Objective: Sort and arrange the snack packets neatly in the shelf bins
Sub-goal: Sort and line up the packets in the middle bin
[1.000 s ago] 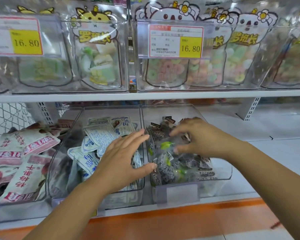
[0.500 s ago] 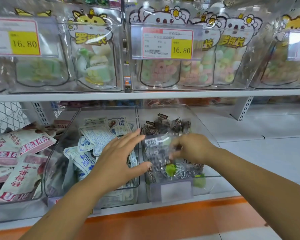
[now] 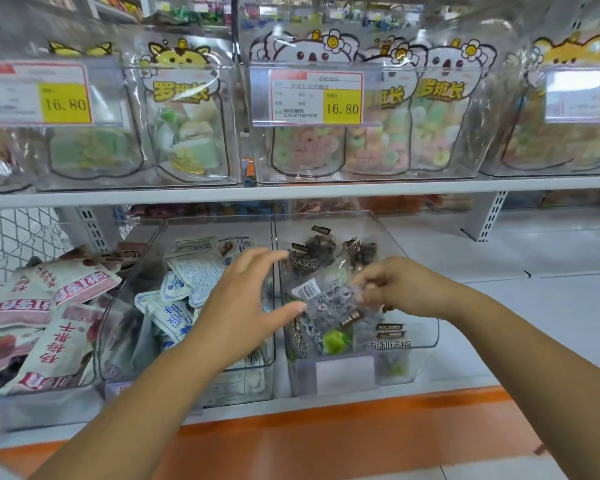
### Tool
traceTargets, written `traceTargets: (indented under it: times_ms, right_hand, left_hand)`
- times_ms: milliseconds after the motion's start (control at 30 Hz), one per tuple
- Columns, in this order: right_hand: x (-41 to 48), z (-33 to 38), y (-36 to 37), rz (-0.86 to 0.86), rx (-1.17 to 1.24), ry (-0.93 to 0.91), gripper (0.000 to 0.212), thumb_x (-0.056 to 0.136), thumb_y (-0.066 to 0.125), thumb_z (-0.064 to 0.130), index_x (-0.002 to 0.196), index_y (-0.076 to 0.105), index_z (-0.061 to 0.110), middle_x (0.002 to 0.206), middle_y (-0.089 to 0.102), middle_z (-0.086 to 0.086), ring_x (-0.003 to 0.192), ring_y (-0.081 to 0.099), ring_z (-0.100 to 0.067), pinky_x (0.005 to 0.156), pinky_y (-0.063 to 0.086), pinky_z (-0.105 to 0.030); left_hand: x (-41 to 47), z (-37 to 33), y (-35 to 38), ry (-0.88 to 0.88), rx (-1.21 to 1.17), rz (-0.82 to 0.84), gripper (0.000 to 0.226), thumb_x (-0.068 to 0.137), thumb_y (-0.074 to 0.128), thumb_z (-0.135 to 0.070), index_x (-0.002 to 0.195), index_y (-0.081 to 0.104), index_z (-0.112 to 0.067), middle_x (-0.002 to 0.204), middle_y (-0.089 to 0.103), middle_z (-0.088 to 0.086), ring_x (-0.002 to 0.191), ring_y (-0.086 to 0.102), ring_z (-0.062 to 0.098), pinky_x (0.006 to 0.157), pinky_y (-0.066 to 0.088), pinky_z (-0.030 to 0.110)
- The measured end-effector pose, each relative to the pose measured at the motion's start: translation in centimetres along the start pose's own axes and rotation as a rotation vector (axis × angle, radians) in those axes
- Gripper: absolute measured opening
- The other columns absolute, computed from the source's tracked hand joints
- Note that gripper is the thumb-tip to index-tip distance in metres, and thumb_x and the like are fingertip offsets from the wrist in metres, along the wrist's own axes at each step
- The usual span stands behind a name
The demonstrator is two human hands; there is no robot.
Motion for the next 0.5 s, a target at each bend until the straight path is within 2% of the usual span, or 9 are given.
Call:
traceTargets:
  times_ms: [67, 100, 167, 267, 300, 400, 500]
  right_hand:
    - [-0.9, -0.3, 0.7, 0.003, 0.020, -0.003, 0.008, 0.088, 0.069, 0.017, 0.095, 0.072, 0.016, 0.089, 0.073, 0.001, 0.074, 0.063, 0.002, 0.072, 0.046, -0.011]
    - [-1.2, -0.4, 1.0, -0.002, 0.036, 0.004, 0.011, 0.088, 0.069, 0.018, 0.098, 0.071, 0.019, 0.093, 0.072, 0.003, 0.079, 0.063, 0.001, 0.078, 0.047, -0.015]
    - [-1.9, -0.5, 1.5, 0.007, 0.072, 0.026, 0.027, 0.088, 0.068, 0.021, 0.115, 0.067, 0.024, 0.104, 0.064, 0.012, 0.097, 0.061, -0.003, 0.091, 0.046, -0.020]
    - [-2.7, 0.1, 0.6, -0.007, -0.030, 0.004, 0.051, 0.088, 0.068, 0.024, 0.135, 0.051, 0.034, 0.114, 0.058, 0.012, 0.111, 0.057, -0.008, 0.085, 0.041, -0.007]
    - [-3.0, 0.4, 0.0, -0.035, -0.081, -0.018, 0.053, 0.088, 0.068, 0.026, 0.136, 0.049, 0.036, 0.116, 0.058, 0.010, 0.110, 0.057, -0.009, 0.083, 0.043, -0.007]
    - [-3.5, 1.5, -0.7, -0.094, -0.110, -0.067, 0.046, 0.087, 0.069, 0.028, 0.129, 0.054, 0.040, 0.115, 0.061, 0.008, 0.106, 0.059, -0.011, 0.089, 0.047, -0.022]
    - [-4.1, 1.8, 1.2, 0.029, -0.137, -0.063, 0.045, 0.087, 0.068, 0.037, 0.128, 0.054, 0.043, 0.106, 0.062, 0.015, 0.097, 0.060, -0.003, 0.084, 0.046, -0.018]
  left_hand:
    - [0.2, -0.7, 0.5, 0.038, 0.025, 0.044, 0.069, 0.083, 0.064, -0.054, 0.143, 0.030, -0.045, 0.138, 0.025, -0.030, 0.128, 0.020, -0.007, 0.109, 0.019, 0.023]
    - [0.3, -0.9, 0.8, 0.060, 0.049, 0.067, 0.063, 0.085, 0.063, -0.051, 0.141, 0.035, -0.043, 0.138, 0.030, -0.029, 0.128, 0.022, -0.006, 0.109, 0.018, 0.022]
    - [0.5, -1.0, 1.4, 0.086, 0.070, 0.051, 0.042, 0.089, 0.062, -0.043, 0.130, 0.053, -0.039, 0.130, 0.051, -0.021, 0.123, 0.035, 0.001, 0.107, 0.028, 0.024]
    - [0.5, -1.5, 1.7, 0.086, 0.087, -0.006, 0.025, 0.090, 0.063, -0.037, 0.114, 0.066, -0.036, 0.110, 0.064, -0.016, 0.109, 0.045, 0.005, 0.096, 0.038, 0.030]
    - [0.5, -1.8, 1.8, 0.094, 0.103, -0.005, 0.024, 0.090, 0.063, -0.037, 0.113, 0.067, -0.035, 0.107, 0.064, -0.016, 0.107, 0.046, 0.006, 0.093, 0.038, 0.030]
    - [0.2, -2.1, 1.8, 0.110, 0.132, 0.027, 0.023, 0.089, 0.063, -0.038, 0.112, 0.067, -0.038, 0.101, 0.061, -0.019, 0.105, 0.049, 0.008, 0.093, 0.041, 0.033]
    - [-0.4, -2.0, 1.5, 0.115, 0.120, 0.022, 0.023, 0.088, 0.066, -0.037, 0.111, 0.068, -0.038, 0.105, 0.064, -0.018, 0.104, 0.052, 0.006, 0.096, 0.041, 0.037]
Point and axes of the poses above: each hand's wrist, its own x-axis towards the middle knuckle, its own y-axis out of the palm, z = x × y, the point moved 3 cm from there along x, towards the middle knuckle
